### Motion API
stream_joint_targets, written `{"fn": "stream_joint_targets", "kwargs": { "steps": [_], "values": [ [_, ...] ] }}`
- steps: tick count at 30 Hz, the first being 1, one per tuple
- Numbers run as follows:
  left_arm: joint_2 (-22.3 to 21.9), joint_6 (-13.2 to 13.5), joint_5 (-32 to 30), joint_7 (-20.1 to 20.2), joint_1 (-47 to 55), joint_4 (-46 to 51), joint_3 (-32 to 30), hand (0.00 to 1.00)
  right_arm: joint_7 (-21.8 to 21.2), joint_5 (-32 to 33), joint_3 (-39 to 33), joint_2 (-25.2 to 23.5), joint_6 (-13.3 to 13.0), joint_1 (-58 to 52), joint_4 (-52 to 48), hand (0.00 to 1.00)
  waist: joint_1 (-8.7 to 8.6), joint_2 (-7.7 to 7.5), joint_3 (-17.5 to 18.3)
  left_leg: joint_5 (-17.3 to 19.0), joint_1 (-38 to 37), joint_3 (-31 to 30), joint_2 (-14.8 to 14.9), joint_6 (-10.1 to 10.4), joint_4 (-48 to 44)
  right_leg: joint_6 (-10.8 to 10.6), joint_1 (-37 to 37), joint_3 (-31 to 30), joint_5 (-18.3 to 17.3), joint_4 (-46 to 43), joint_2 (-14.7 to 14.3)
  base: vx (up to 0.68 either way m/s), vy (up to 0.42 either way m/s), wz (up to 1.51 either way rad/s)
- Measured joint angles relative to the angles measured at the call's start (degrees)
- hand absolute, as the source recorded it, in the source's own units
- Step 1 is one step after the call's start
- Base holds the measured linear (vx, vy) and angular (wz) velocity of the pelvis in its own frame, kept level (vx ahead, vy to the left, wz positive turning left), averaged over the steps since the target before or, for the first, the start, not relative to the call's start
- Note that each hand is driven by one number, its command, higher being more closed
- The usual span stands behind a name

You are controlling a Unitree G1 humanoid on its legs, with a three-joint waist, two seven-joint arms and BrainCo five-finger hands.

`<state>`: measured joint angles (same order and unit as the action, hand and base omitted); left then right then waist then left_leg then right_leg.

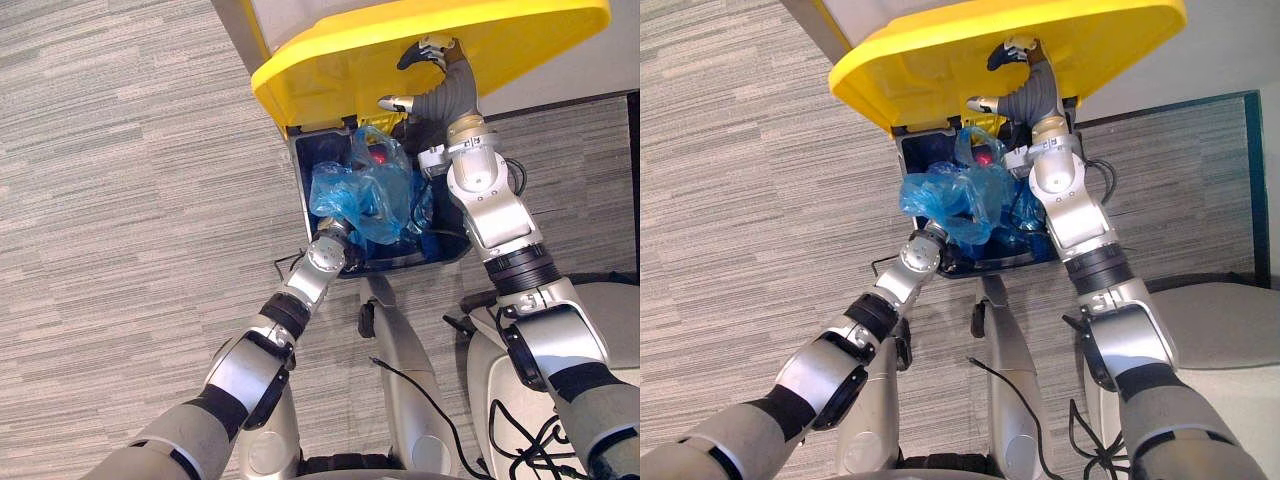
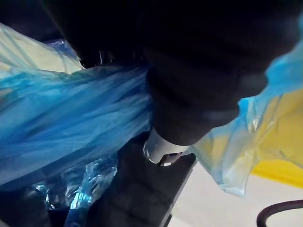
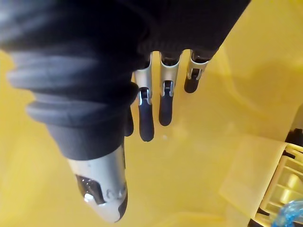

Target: Gather rubbish on tea table into small bin, then transfer packed bag to large trash can.

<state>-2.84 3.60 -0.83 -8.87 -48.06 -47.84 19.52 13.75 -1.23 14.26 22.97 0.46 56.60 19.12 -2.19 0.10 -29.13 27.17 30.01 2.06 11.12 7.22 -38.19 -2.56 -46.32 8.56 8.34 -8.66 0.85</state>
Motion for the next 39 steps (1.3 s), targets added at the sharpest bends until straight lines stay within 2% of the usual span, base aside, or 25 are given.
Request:
{"fn": "stream_joint_targets", "kwargs": {
  "steps": [7, 10, 11, 12, 16, 19, 21, 26, 28, 30, 35, 39],
  "values": [
    [-1.33, 0.07, 0.06, 0.01, 2.02, 1.68, 0.06, 0.00, -0.44, -3.50, 2.43, 0.02, -0.12, -0.16, -2.58, 0.00, 0.20, -0.16, 0.15, -0.07, -3.33, 0.13, 0.43, 0.11, 0.12, 0.15, 3.23, 0.17, -0.09, -0.19, -0.21, 0.04, -0.013, 0.00],
    [-1.32, 0.20, 0.08, 0.11, 3.47, 3.34, 0.61, 0.00, -1.45, -5.49, 2.36, 0.15, -0.27, -2.49, -2.74, 0.00, 0.95, -0.48, 0.35, -0.10, -4.99, -0.27, 0.46, 0.09, 0.38, 0.21, 5.16, 0.73, -0.13, -0.18, 0.07, 0.02, -0.007, 0.10],
    [-1.09, 0.34, 0.10, 0.12, 4.41, 3.88, 0.81, 0.00, -1.62, -6.32, 2.40, 0.04, -0.34, -4.35, -2.75, 0.00, 1.43, -1.34, 1.09, -0.26, -5.45, -0.18, 0.17, 0.32, 1.10, 0.22, 5.21, 0.59, -0.14, -0.19, 0.27, 0.01, -0.028, 0.11],
    [-0.60, 0.46, 0.15, 0.17, 5.06, 4.21, 1.03, 0.00, -1.74, -6.97, 2.39, 0.05, -0.43, -6.08, -2.64, 0.00, 1.70, -2.00, 1.38, -0.73, -5.95, -0.42, -0.06, 0.57, 1.79, 0.18, 5.64, 0.77, -0.18, -0.12, 0.55, 0.01, -0.031, 0.15],
    [3.19, 0.62, 0.30, 1.45, 8.04, 4.91, 2.42, 0.00, -2.99, -9.25, 2.39, 0.03, -0.55, -11.51, -0.39, 0.00, 2.05, -2.13, 1.44, -1.82, -10.49, -1.29, -0.23, 0.85, 4.43, 0.33, 9.93, 2.02, -1.00, 0.07, 0.84, 0.03, -0.018, 0.19],
    [7.59, 1.57, 1.83, 2.51, 13.17, 9.37, 2.16, 0.00, -4.05, -10.66, 0.91, 0.70, -0.58, -15.76, 4.03, 0.00, 1.76, -2.59, 1.75, -2.39, -13.98, -2.30, -0.65, 0.55, 6.58, -0.03, 13.40, 2.80, -1.44, 0.96, 1.19, 0.02, -0.010, 0.16],
    [9.84, 1.94, 3.29, 3.12, 17.11, 11.47, 0.84, 0.00, -4.69, -11.18, -1.17, 0.55, -0.28, -19.94, 4.85, 0.00, 2.08, -2.70, 2.14, -2.69, -15.97, -3.07, -1.21, 0.20, 8.06, -0.03, 15.30, 3.09, -1.44, 1.56, 1.38, 0.03, 0.004, 0.09],
    [13.86, 2.07, 5.47, 5.34, 31.08, 15.22, -5.34, 0.00, -6.70, -12.97, -7.61, -2.82, -0.04, -33.09, 6.96, 0.00, 2.57, -2.58, 6.68, -4.80, -21.08, -3.39, -1.42, -0.02, 13.36, -0.35, 18.80, 4.00, -2.57, 1.94, 1.94, 0.06, -0.006, 0.10],
    [13.88, 2.19, 6.18, 6.30, 35.95, 16.65, -8.80, 0.00, -7.39, -12.99, -10.31, -4.61, -0.05, -36.96, 6.88, 0.00, 3.06, -2.63, 8.56, -5.58, -22.45, -3.42, -1.75, 0.20, 15.11, -0.36, 19.43, 4.08, -2.89, 1.92, 2.23, 0.06, -0.009, 0.11],
    [14.15, 2.50, 6.54, 6.95, 40.70, 17.03, -12.43, 0.00, -7.90, -13.01, -12.20, -6.10, -0.06, -40.15, 6.53, 0.00, 3.05, -2.52, 9.57, -6.18, -24.42, -3.45, -2.09, -0.32, 16.75, -0.81, 20.91, 4.24, -3.27, 1.97, 2.38, 0.03, -0.003, 0.07],
    [15.14, 2.32, 5.50, 7.76, 50.01, 14.95, -22.53, 0.00, -8.92, -12.93, -15.90, -8.38, -0.36, -47.38, 6.40, 0.00, 3.16, -2.86, 13.38, -6.79, -27.48, -3.60, -2.61, 0.03, 18.51, -1.71, 23.37, 4.63, -3.92, 1.89, 3.25, 0.00, 0.022, 0.07],
    [16.12, 1.72, 3.00, 7.70, 53.34, 10.31, -25.02, 0.00, -8.98, -12.86, -16.65, -9.62, -1.39, -50.10, 6.51, 0.00, 3.21, -3.56, 14.14, -6.73, -29.85, -3.24, -3.36, -0.14, 18.52, -1.80, 25.29, 3.71, -3.97, 1.79, 3.60, -0.06, 0.025, -0.05]
  ]
}}
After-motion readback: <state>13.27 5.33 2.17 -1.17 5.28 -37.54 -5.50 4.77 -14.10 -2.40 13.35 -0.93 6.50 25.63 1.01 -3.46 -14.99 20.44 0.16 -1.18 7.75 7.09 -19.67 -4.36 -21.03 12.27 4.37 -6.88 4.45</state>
